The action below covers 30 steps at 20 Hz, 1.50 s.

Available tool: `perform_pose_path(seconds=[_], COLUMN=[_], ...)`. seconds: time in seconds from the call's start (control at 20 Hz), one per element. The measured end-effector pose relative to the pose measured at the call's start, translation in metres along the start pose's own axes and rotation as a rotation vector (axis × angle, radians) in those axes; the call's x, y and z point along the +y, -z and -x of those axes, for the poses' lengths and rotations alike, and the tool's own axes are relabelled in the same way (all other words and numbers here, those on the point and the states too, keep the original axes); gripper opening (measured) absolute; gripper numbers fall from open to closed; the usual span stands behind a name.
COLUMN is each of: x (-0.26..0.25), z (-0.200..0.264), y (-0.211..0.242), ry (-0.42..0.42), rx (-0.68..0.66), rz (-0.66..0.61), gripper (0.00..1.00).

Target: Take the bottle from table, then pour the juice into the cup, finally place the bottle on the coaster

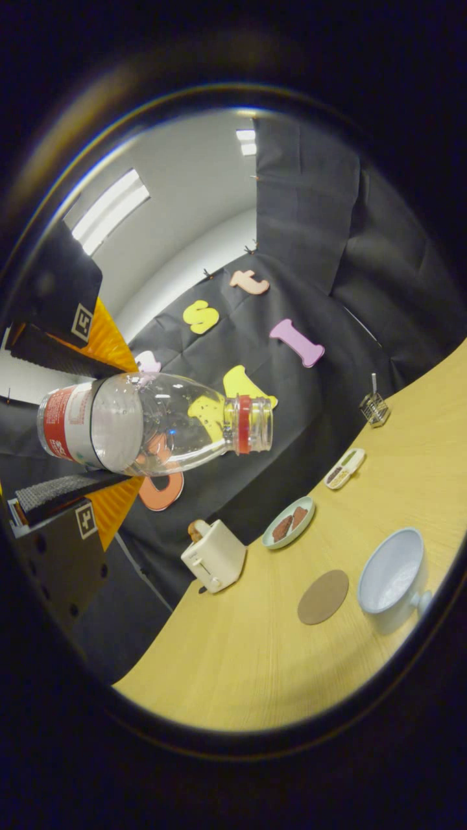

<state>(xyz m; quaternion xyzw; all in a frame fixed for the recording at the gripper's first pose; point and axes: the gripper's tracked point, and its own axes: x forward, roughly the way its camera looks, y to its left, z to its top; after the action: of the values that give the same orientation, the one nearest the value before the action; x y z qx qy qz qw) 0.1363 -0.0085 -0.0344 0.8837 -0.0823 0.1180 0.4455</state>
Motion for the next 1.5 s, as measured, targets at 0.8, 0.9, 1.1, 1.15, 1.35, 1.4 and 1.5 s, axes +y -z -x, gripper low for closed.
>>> perform_pose_path(seconds=[0.8,0.9,1.1,1.15,1.35,1.4,1.5], x=[0.017,0.017,0.012,0.009,-0.006,-0.009,-0.012], z=[0.004,0.005,0.011,0.014,0.021,0.022,0.022], y=[-0.01,-0.009,-0.007,-0.008,-0.012,-0.012,-0.015], ry=[-0.043,-0.031,0.011,0.027,0.102,0.114,0.128], rx=[-0.048,-0.045,-0.02,-0.013,0.01,0.021,0.033], rz=[-0.071,-0.011,0.128,0.167,0.351,0.386,0.464], gripper=[0.74,0.74,0.74,0.74,0.74,0.75,0.75])
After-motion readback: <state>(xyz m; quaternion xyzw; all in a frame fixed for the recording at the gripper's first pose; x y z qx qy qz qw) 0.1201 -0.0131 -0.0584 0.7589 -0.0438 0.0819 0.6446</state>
